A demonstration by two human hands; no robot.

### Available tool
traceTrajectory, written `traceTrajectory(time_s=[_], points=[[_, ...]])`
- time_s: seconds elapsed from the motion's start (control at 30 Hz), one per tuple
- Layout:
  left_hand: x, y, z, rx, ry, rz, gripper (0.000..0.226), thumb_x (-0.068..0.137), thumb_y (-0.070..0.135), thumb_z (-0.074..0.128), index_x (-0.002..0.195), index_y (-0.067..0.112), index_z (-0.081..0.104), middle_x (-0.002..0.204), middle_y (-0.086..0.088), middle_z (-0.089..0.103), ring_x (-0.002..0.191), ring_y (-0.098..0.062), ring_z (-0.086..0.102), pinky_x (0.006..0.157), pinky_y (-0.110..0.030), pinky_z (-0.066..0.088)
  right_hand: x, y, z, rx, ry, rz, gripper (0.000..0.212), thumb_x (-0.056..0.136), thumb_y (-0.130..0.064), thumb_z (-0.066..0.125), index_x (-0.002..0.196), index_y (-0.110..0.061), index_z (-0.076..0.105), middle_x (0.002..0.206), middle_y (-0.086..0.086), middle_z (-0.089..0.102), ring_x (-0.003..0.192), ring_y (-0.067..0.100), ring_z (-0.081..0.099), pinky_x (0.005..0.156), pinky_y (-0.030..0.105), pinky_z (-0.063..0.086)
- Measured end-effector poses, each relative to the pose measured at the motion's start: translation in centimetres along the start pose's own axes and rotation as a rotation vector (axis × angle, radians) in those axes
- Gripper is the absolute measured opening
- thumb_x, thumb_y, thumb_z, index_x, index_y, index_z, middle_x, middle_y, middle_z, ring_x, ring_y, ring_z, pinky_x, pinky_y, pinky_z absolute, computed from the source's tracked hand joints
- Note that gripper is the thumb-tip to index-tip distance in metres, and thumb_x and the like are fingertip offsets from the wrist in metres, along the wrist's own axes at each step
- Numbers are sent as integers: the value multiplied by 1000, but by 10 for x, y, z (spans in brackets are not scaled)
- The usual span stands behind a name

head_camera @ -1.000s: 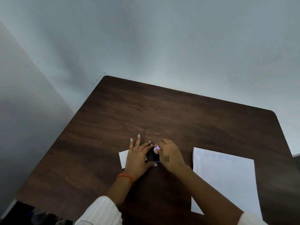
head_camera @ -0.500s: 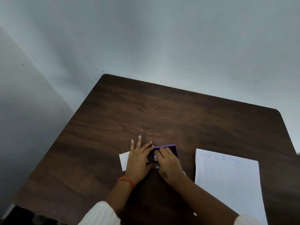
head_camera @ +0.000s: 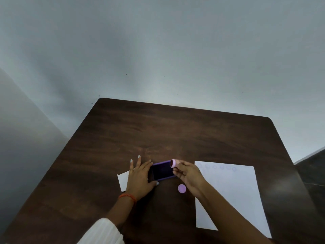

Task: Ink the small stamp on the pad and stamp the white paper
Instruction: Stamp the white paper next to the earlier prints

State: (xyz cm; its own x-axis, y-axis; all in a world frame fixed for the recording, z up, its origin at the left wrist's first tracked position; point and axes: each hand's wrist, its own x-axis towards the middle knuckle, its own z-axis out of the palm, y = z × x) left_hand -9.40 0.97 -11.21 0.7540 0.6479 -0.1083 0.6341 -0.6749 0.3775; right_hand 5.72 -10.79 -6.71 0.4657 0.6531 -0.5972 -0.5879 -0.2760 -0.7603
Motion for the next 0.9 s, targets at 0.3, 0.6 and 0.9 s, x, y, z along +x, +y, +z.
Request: traceTrajectory(time_s=[0.3, 0.6, 0.9], points=[[-4, 21, -6, -137, 113, -115, 81, 74, 45, 69, 140, 26, 25, 147, -5, 38, 142, -26, 19, 114, -58, -4, -54, 2, -81, 633, 28, 104, 16, 73, -7, 66, 87, 0, 73, 86, 16, 76, 74, 22, 73, 58, 27, 60], [8, 127, 29, -127, 106, 275, 65, 79, 46, 62, 135, 27, 35, 144, 2, 42, 141, -18, 21, 115, -42, -10, -73, 8, -159, 818, 144, -4, 15, 78, -7, 62, 84, 4, 71, 82, 16, 75, 67, 18, 71, 55, 25, 59], [36, 183, 62, 31, -36, 413, 77, 79, 59, 53, 140, 20, 27, 152, -1, 28, 144, -22, 13, 115, -39, -9, -57, -17, -210, 746, 287, -93, 22, 84, -7, 58, 70, -3, 75, 74, 11, 76, 63, 14, 71, 55, 22, 59]])
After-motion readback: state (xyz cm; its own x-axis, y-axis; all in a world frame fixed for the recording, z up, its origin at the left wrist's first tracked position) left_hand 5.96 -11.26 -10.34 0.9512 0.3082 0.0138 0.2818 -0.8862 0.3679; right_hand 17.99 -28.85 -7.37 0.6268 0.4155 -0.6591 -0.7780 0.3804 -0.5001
